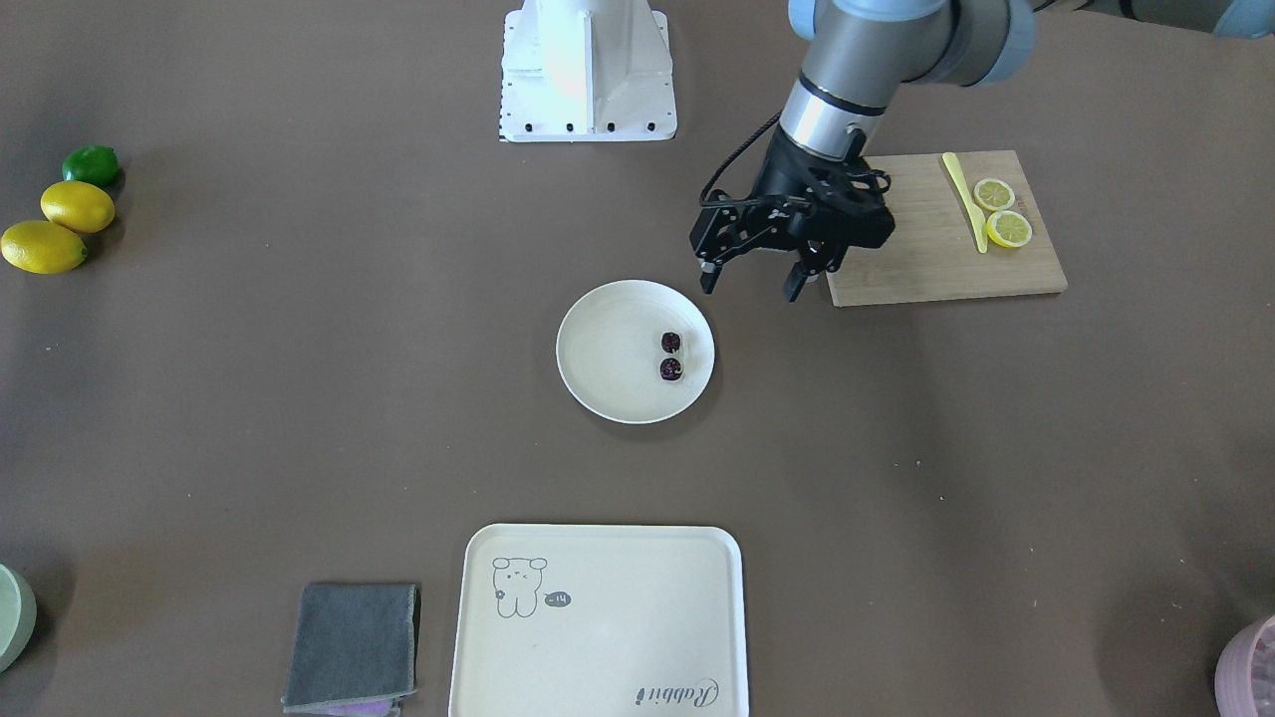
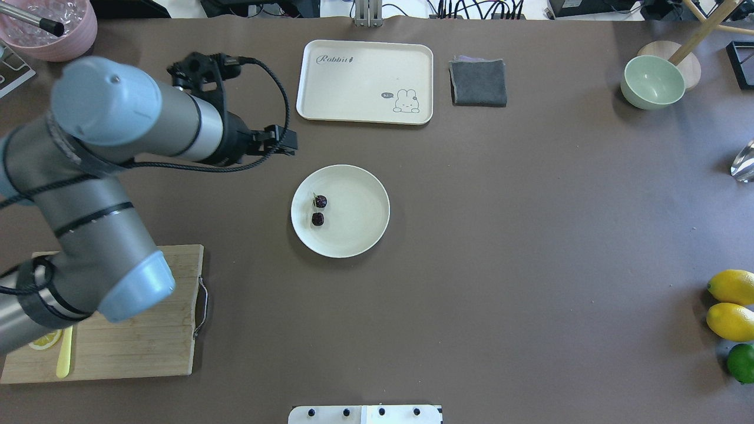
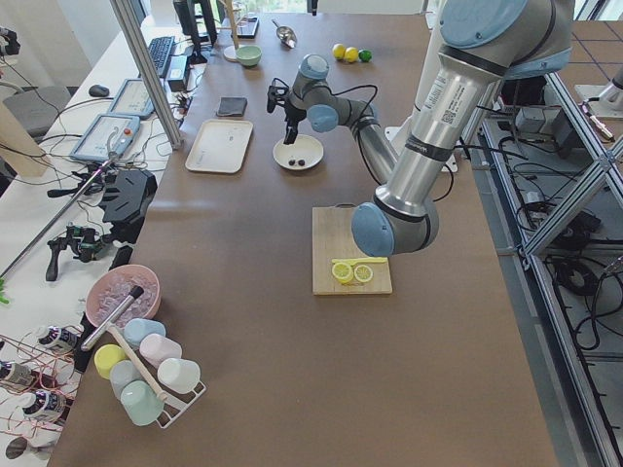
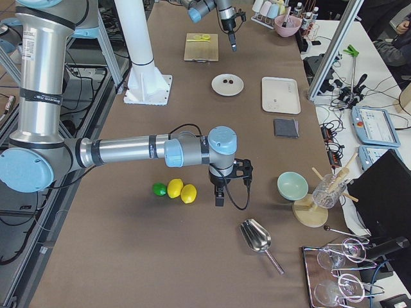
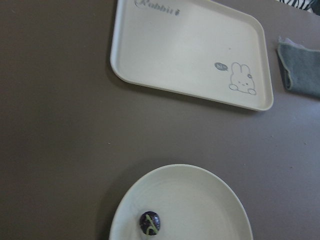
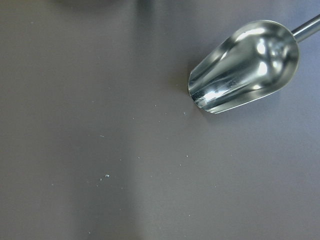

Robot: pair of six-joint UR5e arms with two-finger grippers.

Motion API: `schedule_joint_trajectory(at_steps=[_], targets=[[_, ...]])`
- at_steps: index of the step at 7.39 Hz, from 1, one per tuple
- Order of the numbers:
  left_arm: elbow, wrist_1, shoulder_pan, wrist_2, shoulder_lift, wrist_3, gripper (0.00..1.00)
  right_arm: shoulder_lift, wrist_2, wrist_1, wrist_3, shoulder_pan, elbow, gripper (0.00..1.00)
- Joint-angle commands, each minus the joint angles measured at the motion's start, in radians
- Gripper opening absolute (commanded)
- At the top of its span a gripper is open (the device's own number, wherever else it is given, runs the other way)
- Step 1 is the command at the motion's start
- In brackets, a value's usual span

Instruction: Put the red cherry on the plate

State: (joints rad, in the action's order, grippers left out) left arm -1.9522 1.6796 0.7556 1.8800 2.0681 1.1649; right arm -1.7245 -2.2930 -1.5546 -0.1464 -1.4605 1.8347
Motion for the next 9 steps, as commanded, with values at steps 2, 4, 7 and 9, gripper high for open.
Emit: schedule_joint_trajectory(at_steps=[2, 4, 7, 9], targets=[[-0.059, -0.454, 0.419, 0.251, -0.04, -0.64, 0.98, -0.007, 0.006, -0.001, 0.011, -0.003, -0.002, 1.0], [0.022, -0.531, 0.749, 0.393, -0.199, -1.204, 0.98, -0.003, 0.007, -0.001, 0.094, -0.018, -0.038, 1.0], [0.148, -0.522, 0.887, 0.401, -0.375, -1.516, 0.98, 0.005, 0.006, 0.001, 0.182, -0.049, -0.074, 1.0], [0.203, -0.36, 0.886, 0.404, -0.503, -1.512, 0.98, -0.009, 0.009, 0.004, 0.18, -0.05, -0.074, 1.0]])
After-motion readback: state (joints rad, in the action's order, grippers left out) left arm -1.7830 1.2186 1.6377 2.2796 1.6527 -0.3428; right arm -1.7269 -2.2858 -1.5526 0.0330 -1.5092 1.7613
